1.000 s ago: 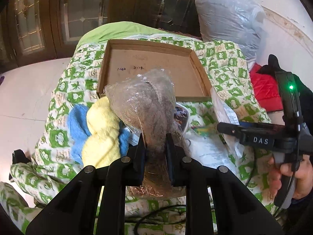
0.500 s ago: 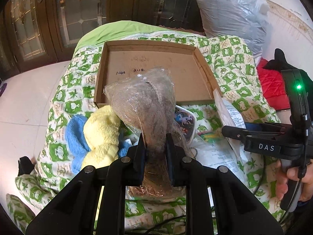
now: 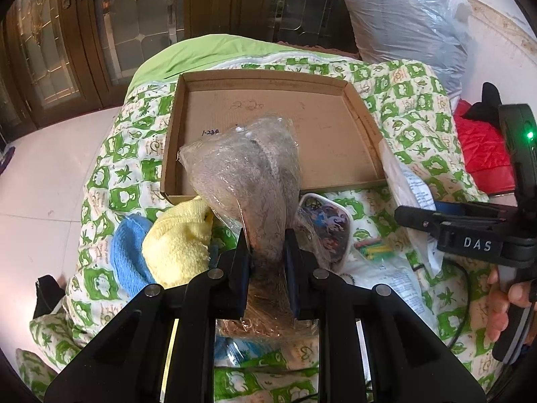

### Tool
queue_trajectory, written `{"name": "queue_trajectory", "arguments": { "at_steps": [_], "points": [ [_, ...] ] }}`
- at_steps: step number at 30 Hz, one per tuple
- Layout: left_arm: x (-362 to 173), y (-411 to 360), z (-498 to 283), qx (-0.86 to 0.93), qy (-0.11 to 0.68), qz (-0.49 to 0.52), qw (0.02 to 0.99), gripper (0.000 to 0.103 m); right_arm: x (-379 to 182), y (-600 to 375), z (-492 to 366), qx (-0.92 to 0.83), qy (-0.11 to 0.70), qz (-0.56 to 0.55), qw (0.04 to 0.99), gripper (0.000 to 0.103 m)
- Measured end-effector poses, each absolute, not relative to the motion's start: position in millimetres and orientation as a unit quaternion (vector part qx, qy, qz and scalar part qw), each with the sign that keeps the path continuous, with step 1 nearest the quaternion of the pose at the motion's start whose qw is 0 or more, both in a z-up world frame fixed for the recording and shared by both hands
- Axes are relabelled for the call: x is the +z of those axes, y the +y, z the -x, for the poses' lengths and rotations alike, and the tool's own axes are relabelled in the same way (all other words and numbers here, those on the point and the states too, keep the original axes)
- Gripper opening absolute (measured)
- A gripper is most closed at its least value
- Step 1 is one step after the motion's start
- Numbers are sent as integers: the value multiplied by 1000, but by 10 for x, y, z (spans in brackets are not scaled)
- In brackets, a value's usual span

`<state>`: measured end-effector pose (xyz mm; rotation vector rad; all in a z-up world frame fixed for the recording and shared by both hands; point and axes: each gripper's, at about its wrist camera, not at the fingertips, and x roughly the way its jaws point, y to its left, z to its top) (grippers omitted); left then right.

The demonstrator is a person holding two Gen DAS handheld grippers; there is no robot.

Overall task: Organize soft objects
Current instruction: 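Place the clear bag in the cardboard tray with left tool while right tool places the gauze packet there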

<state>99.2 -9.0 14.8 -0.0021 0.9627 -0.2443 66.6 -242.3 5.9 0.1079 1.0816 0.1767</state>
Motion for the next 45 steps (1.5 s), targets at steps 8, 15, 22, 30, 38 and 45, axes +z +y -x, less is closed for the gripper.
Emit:
{"name": "queue_trajectory", "arguments": {
  "at_steps": [8,15,22,30,38,45],
  "points": [
    [222,12,-1301,-107,453,16,885,18,74,-2405,-948,79,511,-50,854,52],
    [198,68,-1687,-107,454,39,884,18,138,-2387,-1273,78,503,-65,858,52],
    [100,154,-2057,-99,464,55,878,18,137,-2285,-1611,79,496,-61,863,52],
    [3,168,-2333,-103,456,59,882,18,-1,-2212,-1970,76,492,-48,866,52],
    [-88,127,-2472,-113,449,35,886,18,-155,-2165,-2174,63,487,-31,871,53],
    [-234,163,-2506,-113,459,25,881,18,-227,-2143,-2235,54,479,-10,876,56]
  ]
}}
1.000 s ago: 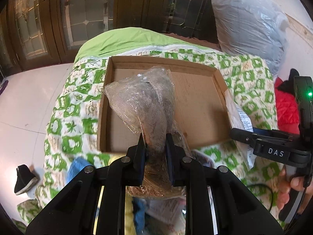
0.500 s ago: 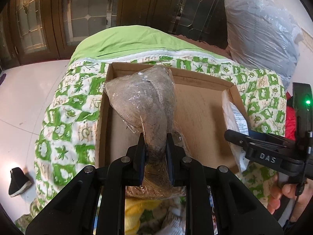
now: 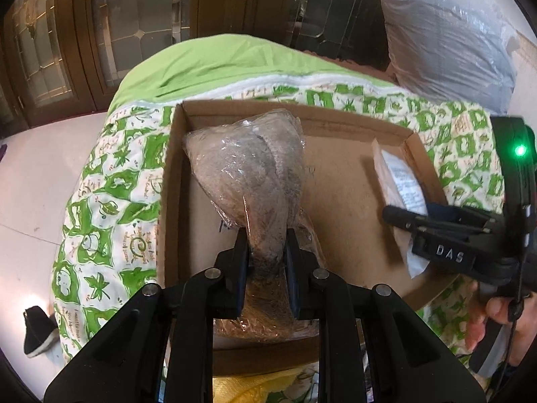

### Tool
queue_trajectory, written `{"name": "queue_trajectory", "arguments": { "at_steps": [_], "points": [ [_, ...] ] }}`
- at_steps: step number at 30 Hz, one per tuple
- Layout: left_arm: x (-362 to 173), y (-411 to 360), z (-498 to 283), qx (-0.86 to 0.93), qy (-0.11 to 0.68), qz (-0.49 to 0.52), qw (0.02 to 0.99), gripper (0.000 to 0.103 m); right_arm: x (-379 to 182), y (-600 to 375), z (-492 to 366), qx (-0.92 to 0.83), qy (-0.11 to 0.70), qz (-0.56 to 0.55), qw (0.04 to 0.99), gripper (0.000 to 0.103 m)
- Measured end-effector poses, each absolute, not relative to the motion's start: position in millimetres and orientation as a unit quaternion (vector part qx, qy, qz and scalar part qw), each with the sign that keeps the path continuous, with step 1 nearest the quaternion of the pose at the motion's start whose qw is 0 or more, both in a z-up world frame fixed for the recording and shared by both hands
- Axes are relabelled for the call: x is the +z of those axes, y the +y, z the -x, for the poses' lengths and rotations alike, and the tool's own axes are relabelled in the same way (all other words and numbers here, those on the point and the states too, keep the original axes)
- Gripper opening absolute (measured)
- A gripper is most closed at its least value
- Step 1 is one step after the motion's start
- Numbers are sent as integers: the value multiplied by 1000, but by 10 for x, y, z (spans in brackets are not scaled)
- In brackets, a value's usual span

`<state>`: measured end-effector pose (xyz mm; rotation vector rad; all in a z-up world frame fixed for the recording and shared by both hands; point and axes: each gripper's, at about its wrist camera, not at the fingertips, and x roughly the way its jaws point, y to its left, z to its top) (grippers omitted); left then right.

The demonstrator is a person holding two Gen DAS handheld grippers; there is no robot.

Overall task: Organize soft objects
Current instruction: 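Place the clear bag in the cardboard tray with left tool while right tool places the gauze packet there, then grasp the yellow towel with left tool while right tool grasps the clear cartoon pouch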

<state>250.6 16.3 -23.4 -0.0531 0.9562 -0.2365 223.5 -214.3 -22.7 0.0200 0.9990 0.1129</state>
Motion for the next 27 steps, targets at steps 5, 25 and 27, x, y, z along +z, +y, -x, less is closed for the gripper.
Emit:
{"name": "queue_trajectory", "arguments": {
  "at_steps": [5,25,27],
  "points": [
    [-270,188,-2506,-115,464,36,877,22,-244,-2107,-2242,52,473,-4,880,60],
    [68,571,-1857,-103,445,32,889,54,-60,-2324,-1567,63,449,-46,890,79],
    [64,678,-1726,-98,450,43,887,54,-77,-2366,-1422,67,452,-55,888,80]
  ]
}}
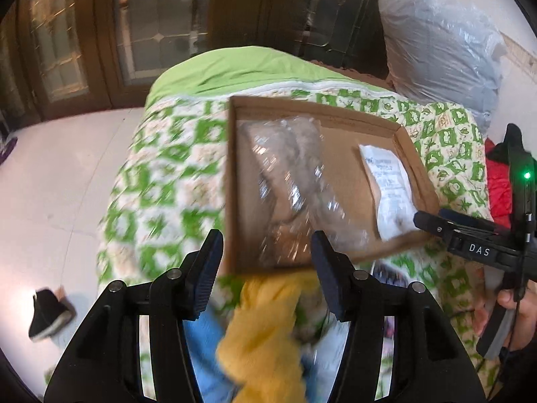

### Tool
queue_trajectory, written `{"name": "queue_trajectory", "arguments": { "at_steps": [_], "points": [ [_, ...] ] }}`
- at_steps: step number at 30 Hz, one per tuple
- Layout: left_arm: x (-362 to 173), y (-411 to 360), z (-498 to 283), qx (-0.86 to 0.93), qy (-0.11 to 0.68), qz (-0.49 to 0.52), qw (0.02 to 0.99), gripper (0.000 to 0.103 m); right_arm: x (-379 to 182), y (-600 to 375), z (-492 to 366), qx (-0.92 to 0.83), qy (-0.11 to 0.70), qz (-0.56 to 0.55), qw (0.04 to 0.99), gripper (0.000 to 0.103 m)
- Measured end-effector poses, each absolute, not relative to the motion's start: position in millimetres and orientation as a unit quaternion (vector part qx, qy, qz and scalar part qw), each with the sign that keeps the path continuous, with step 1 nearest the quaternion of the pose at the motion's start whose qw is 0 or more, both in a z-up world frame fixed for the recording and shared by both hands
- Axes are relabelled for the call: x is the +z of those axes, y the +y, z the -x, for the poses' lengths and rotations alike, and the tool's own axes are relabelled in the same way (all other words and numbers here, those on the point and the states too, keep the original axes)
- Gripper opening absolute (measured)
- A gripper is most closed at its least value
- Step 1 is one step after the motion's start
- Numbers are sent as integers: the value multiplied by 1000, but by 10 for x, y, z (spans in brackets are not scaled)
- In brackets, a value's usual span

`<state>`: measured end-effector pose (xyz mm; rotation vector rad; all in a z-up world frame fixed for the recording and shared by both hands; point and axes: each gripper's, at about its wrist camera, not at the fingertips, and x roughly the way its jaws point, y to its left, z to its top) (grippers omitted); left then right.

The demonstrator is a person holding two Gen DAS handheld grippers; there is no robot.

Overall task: Organize soft objects
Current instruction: 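Grasp the yellow towel with left tool while right tool grasps the clear cartoon pouch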

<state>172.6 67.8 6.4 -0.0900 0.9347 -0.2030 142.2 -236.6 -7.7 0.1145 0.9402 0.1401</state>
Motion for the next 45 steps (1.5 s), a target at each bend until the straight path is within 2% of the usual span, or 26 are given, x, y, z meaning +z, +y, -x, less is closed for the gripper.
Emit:
{"name": "queue_trajectory", "arguments": {
  "at_steps": [6,17,27,41,45],
  "points": [
    [-111,936,-1487,-76,487,101,864,54,-195,-2411,-1172,66,468,-64,879,80],
    [-134,821,-1057,-78,488,71,867,54,-265,-2436,-774,66,484,-70,870,80],
    [-205,653,-1110,-91,497,51,861,54,-236,-2371,-515,69,487,-70,868,80],
    [-468,561,-1327,-46,532,-3,845,54,-259,-2148,-604,86,515,-69,850,80],
    [-466,533,-1311,-45,530,-14,846,45,-184,-2043,-686,97,526,-81,841,80]
  ]
}}
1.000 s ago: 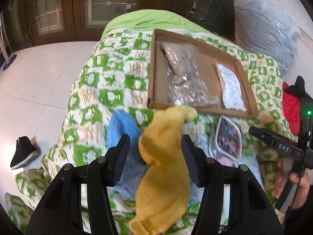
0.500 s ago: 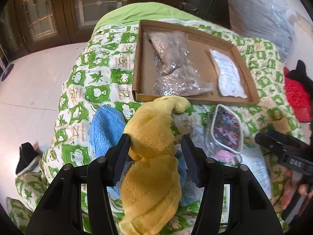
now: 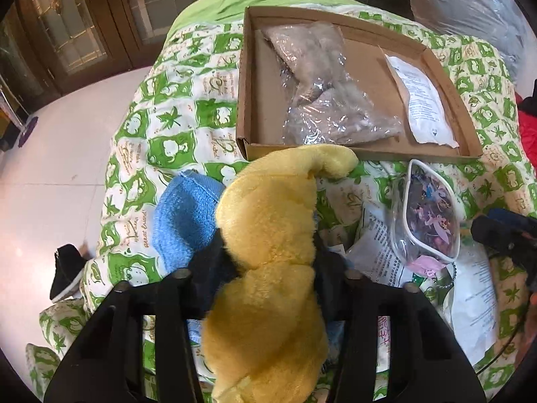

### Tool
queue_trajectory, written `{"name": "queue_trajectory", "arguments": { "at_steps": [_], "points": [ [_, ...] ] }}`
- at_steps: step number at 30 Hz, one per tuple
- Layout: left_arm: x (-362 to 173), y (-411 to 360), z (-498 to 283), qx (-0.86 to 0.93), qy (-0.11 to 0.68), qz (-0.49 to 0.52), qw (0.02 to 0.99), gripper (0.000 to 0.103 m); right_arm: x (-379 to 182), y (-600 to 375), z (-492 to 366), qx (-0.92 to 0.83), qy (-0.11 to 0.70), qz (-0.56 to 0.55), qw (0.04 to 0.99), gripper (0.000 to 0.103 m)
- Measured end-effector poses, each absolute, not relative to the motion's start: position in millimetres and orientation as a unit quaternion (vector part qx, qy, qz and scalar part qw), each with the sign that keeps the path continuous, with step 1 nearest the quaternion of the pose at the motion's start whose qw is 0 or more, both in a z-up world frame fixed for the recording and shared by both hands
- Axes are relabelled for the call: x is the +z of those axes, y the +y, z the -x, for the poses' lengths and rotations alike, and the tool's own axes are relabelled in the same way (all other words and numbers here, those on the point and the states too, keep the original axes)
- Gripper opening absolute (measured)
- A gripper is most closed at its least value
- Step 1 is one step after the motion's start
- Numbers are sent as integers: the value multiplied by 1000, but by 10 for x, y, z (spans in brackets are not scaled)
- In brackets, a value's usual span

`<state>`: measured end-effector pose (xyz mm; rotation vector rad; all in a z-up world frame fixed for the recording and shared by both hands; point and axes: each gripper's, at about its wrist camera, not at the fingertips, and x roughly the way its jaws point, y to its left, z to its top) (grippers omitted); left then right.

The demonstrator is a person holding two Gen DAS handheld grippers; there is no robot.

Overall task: Organize soft objects
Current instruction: 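Grasp the yellow towel with left tool while right tool grasps the clear cartoon pouch, then place the yellow towel in the tray with left tool while right tool places the cartoon pouch there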

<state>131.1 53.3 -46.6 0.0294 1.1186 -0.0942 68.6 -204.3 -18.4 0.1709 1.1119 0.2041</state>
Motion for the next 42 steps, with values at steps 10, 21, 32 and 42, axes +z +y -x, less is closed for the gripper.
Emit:
{"name": "queue_trajectory", "arguments": {
  "at_steps": [10,21,32,42],
  "points": [
    [-364,538,-1257,-54,516,-5,855,43,-274,-1679,-1013,80,591,-128,793,80],
    [-366,621,-1256,-58,517,11,854,43,-413,-1317,-1343,10,617,-106,780,89],
    [-364,643,-1235,-61,518,28,853,43,-618,-1254,-1259,54,629,-85,771,86],
    [-495,667,-1321,-51,542,36,838,44,-466,-1414,-937,114,596,-78,791,83]
  ]
}}
